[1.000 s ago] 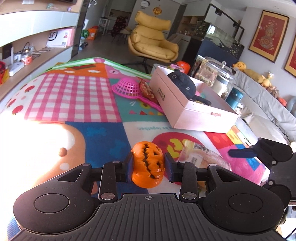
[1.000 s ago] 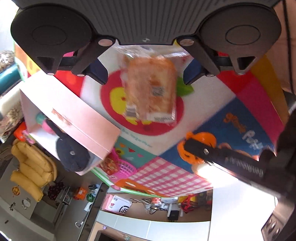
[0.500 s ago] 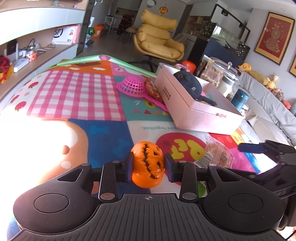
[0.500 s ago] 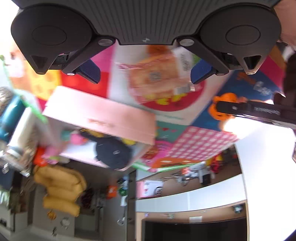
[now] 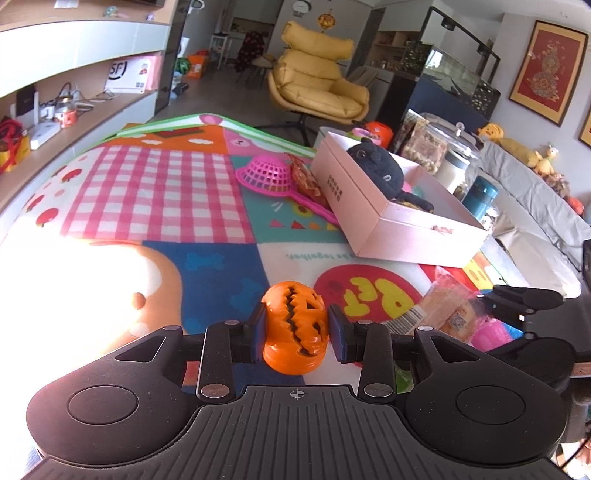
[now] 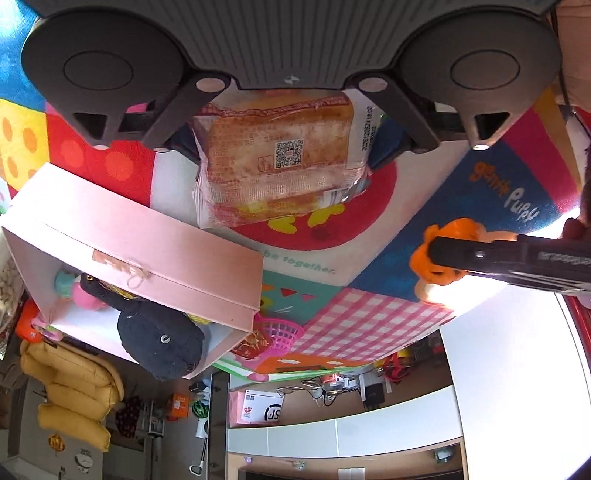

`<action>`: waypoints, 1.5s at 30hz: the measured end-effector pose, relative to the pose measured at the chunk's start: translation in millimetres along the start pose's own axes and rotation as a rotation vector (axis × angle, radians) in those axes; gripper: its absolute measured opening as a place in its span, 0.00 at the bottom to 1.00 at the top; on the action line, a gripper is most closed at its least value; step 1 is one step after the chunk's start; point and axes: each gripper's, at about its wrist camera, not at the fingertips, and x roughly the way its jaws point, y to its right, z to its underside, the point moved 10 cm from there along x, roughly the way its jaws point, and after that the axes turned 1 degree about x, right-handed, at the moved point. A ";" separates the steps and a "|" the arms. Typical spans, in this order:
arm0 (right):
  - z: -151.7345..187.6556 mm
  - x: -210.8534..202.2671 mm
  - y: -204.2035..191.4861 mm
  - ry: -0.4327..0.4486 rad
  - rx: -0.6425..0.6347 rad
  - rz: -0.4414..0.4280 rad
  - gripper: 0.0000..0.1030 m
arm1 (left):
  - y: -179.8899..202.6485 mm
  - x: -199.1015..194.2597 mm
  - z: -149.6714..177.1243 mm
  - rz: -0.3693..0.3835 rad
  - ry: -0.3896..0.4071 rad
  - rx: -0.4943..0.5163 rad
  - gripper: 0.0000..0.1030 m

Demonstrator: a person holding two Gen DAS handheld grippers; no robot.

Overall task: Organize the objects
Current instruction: 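Release the pumpkin into the pink box with the left gripper while the right gripper carries the cake, then lower the bagged cake into the pink box and open the right gripper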

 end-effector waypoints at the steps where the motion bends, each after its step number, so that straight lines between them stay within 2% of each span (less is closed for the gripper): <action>1: 1.5 -5.5 -1.0 0.005 -0.002 0.004 0.80 | 2.4 0.3 0.4 0.000 -0.003 0.006 0.37; 5: 0.2 -42.3 8.8 0.083 0.002 0.063 0.80 | 16.9 -4.9 -3.2 0.009 0.004 0.051 0.37; 7: -3.8 -65.5 19.2 0.147 0.020 0.094 0.80 | 29.6 -2.9 -11.9 0.037 -0.002 0.074 0.37; 10: -10.4 -89.4 36.7 0.223 0.038 0.161 0.80 | 58.4 4.9 -45.4 0.094 0.028 0.106 0.37; 15: -21.7 -103.4 56.4 0.289 0.079 0.193 0.80 | 119.5 31.7 -122.4 0.202 0.169 0.124 0.37; 17: -22.7 -103.5 62.8 0.299 0.098 0.196 0.80 | 132.9 59.8 -135.5 0.229 0.152 0.127 0.38; 18: -22.1 -103.4 65.4 0.299 0.105 0.196 0.80 | 134.1 75.5 -137.0 0.195 0.141 0.140 0.37; 21: -21.8 -103.2 73.5 0.294 0.114 0.213 0.80 | 132.1 100.8 -131.1 0.102 0.172 0.240 0.35; 22: -22.8 -103.8 76.9 0.294 0.116 0.222 0.80 | 129.3 100.6 -127.9 0.104 0.185 0.241 0.35; 26: -39.3 -105.2 95.7 0.307 0.150 0.235 0.80 | 102.3 82.7 -109.1 0.194 0.184 0.112 0.35; 29: -68.8 -103.6 113.1 0.334 0.178 0.243 0.80 | 75.5 70.2 -90.5 0.174 0.172 0.070 0.35; 33: -137.8 -88.8 143.9 0.399 0.269 0.218 0.81 | 43.8 66.1 -79.6 0.151 0.152 -0.014 0.35; 35: -163.3 -72.6 160.1 0.403 0.309 0.236 0.89 | 27.9 65.9 -77.6 0.109 0.142 -0.037 0.35; 36: -170.1 -62.7 167.9 0.384 0.334 0.237 0.97 | 20.0 64.4 -76.0 0.092 0.136 -0.046 0.35; 38: -168.1 -54.9 177.7 0.380 0.396 0.248 0.97 | 4.4 61.1 -71.7 0.076 0.128 -0.059 0.35; 40: -151.1 -53.0 174.3 0.391 0.400 0.242 1.00 | -9.5 60.7 -64.5 0.075 0.110 -0.075 0.35; 45: -75.8 -44.8 149.2 0.342 0.372 0.308 1.00 | -18.2 75.9 -48.5 0.092 0.061 -0.106 0.35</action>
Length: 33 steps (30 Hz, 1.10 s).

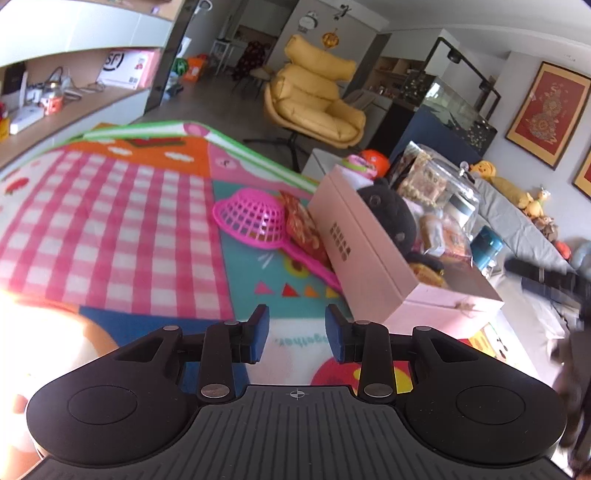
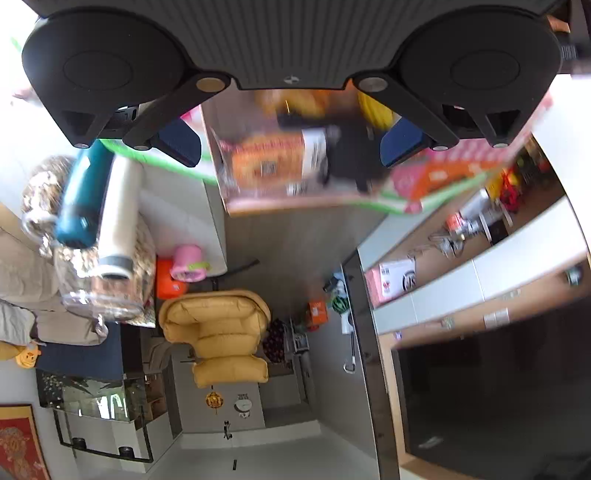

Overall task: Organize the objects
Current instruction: 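Lower the bagged cake into the pink box and open the right gripper, then grasp the red quail eggs snack bag with the left gripper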

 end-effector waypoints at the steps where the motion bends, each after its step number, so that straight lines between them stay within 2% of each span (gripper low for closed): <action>1: 16.1 -3.7 -1.4 -0.020 -0.002 -0.001 1.00 | 1.4 3.5 2.9 0.005 -0.007 0.001 0.35; 6: 70.7 -4.2 -14.2 -0.085 -0.042 -0.017 1.00 | 12.2 12.4 15.8 0.000 -0.016 0.043 0.36; 10: 94.5 10.5 -26.0 -0.118 -0.084 0.001 1.00 | 11.5 10.5 5.6 -0.017 0.006 0.056 0.36; 15: 97.7 6.7 -28.1 -0.111 -0.095 0.003 1.00 | 15.5 22.7 -44.0 -0.056 0.102 0.077 0.36; 19: 97.1 8.1 -21.6 -0.123 -0.061 0.012 1.00 | 31.9 60.1 -95.0 -0.047 0.148 0.125 0.35; 22: 95.7 6.0 -18.8 -0.119 -0.044 0.021 1.00 | 36.4 106.3 -117.7 -0.071 0.093 0.197 0.35; 25: 96.1 5.3 -16.5 -0.120 -0.032 0.028 1.00 | 24.6 145.5 -121.2 -0.187 -0.004 0.249 0.27; 26: 96.2 5.3 -15.6 -0.120 -0.026 0.028 1.00 | 21.7 149.7 -120.6 -0.192 -0.020 0.248 0.22; 29: 97.2 5.6 -13.7 -0.122 -0.010 0.022 1.00 | 12.9 147.5 -101.1 -0.202 -0.091 0.324 0.23; 31: 98.0 6.7 -14.1 -0.130 -0.007 0.016 1.00 | 9.4 136.8 -87.3 -0.212 -0.081 0.412 0.23; 33: 98.5 7.8 -14.8 -0.137 -0.008 0.014 1.00 | 7.4 123.3 -70.6 -0.220 -0.082 0.505 0.11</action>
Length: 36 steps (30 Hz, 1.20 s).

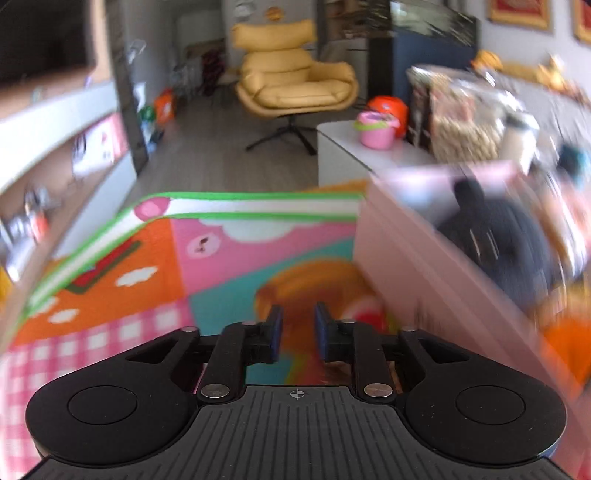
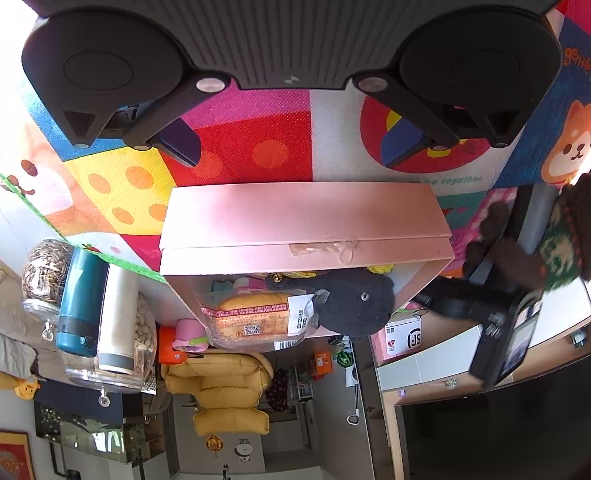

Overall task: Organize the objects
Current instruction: 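Grasp the red quail eggs snack bag with the left gripper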

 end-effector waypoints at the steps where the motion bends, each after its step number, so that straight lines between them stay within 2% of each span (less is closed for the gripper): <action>1: 0.0 0.2 -0.1 0.000 0.000 0.001 1.00 | 1.3 -8.9 8.6 -0.005 0.019 0.039 0.10; 4: 0.3 -0.1 -0.3 0.002 0.004 0.006 1.00 | 3.2 -38.6 35.2 -0.014 0.053 0.108 0.10; 11: 2.6 2.9 -2.2 -0.022 0.007 0.026 1.00 | 26.7 -89.8 68.7 0.195 0.037 0.067 0.11; 16: 2.9 4.7 -1.1 -0.040 0.016 0.031 1.00 | 47.8 -108.8 83.3 0.271 0.024 0.067 0.12; 18: 2.8 6.9 -1.0 -0.052 0.012 0.034 1.00 | 55.8 -113.1 86.1 0.291 0.017 0.069 0.19; 20: 2.6 7.5 -1.7 -0.055 0.007 0.037 1.00 | 62.6 -116.1 86.3 0.314 0.013 0.070 0.19; 23: 1.8 8.1 -2.4 -0.054 0.011 0.035 1.00 | 52.2 -112.7 75.6 0.304 0.028 -0.055 0.19; 26: 2.0 9.2 -2.1 -0.055 0.011 0.035 1.00 | 20.5 -101.2 66.3 0.235 0.025 -0.276 0.19; 29: 1.8 9.5 -1.8 -0.053 0.013 0.033 1.00 | -6.7 -87.5 68.6 0.243 -0.008 -0.525 0.19; 31: 2.6 9.1 -1.3 -0.052 0.015 0.032 1.00 | -19.0 -78.1 69.4 0.253 -0.019 -0.645 0.19; 34: 2.6 9.1 -0.8 -0.053 0.013 0.033 1.00 | -25.0 -63.6 65.5 0.275 -0.024 -0.727 0.19; 36: 2.9 8.6 -0.4 -0.053 0.013 0.033 1.00 | -22.4 -54.9 59.5 0.315 -0.025 -0.763 0.19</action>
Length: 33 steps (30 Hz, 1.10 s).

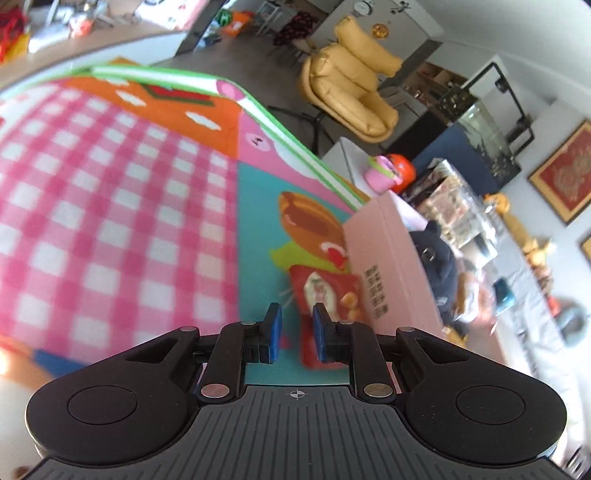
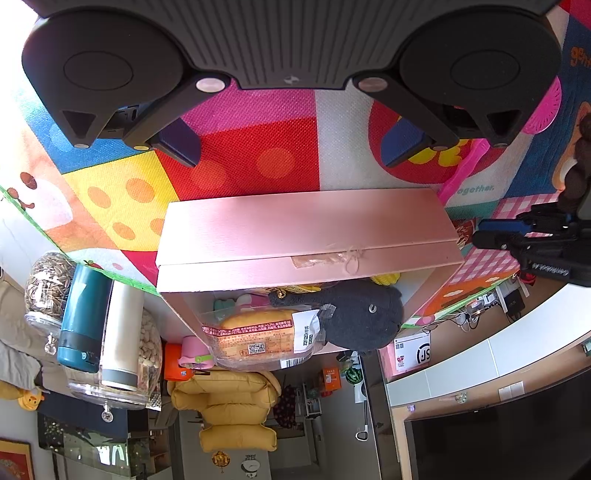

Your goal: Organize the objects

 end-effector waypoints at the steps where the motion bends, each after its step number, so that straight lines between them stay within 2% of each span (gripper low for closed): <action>1: 0.0 0.1 -0.3 0.000 0.000 0.000 1.00 | 2.9 4.8 -0.6 0.022 -0.009 -0.016 0.19; 3: 0.1 0.1 -0.1 -0.001 0.000 0.000 1.00 | 6.2 13.4 -1.9 0.029 0.000 -0.024 0.31; 6: 0.4 0.3 0.1 -0.002 0.005 -0.005 1.00 | 8.0 17.1 -4.4 0.003 0.028 0.012 0.24; 11: 1.1 -0.3 2.2 -0.014 0.032 -0.027 1.00 | 8.7 4.1 2.4 0.039 0.010 0.062 0.15; 16: 1.9 0.1 0.5 -0.027 0.016 -0.031 1.00 | 15.7 -32.4 30.4 -0.011 -0.007 0.247 0.14; 19: 4.8 -0.3 -8.8 -0.055 -0.059 -0.017 1.00 | 13.2 -57.2 49.1 -0.021 -0.032 0.296 0.14; 20: 6.1 -4.3 -14.2 -0.061 -0.060 -0.038 1.00 | 10.6 -65.1 54.0 -0.024 -0.037 0.308 0.14; 23: 9.5 -29.8 -47.2 -0.052 -0.038 -0.214 1.00 | 0.0 -85.3 63.6 -0.051 -0.034 0.335 0.15; 25: 11.9 -47.4 -75.1 -0.030 -0.093 -0.281 1.00 | -8.1 -95.9 65.2 -0.063 -0.029 0.324 0.15; 28: 27.0 -51.1 -114.6 -0.068 -0.185 -0.330 1.00 | -17.2 -102.6 63.0 -0.060 -0.031 0.288 0.15; 30: 37.3 -45.1 -129.0 -0.097 -0.233 -0.307 0.99 | -18.8 -105.1 64.3 -0.057 -0.032 0.282 0.15; 31: 40.8 -42.6 -132.5 -0.103 -0.256 -0.281 0.90 | -18.4 -105.4 64.5 -0.059 -0.032 0.281 0.15; 33: 42.0 -42.1 -133.3 -0.110 -0.270 -0.266 0.76 | -17.9 -105.0 63.6 -0.066 -0.037 0.276 0.16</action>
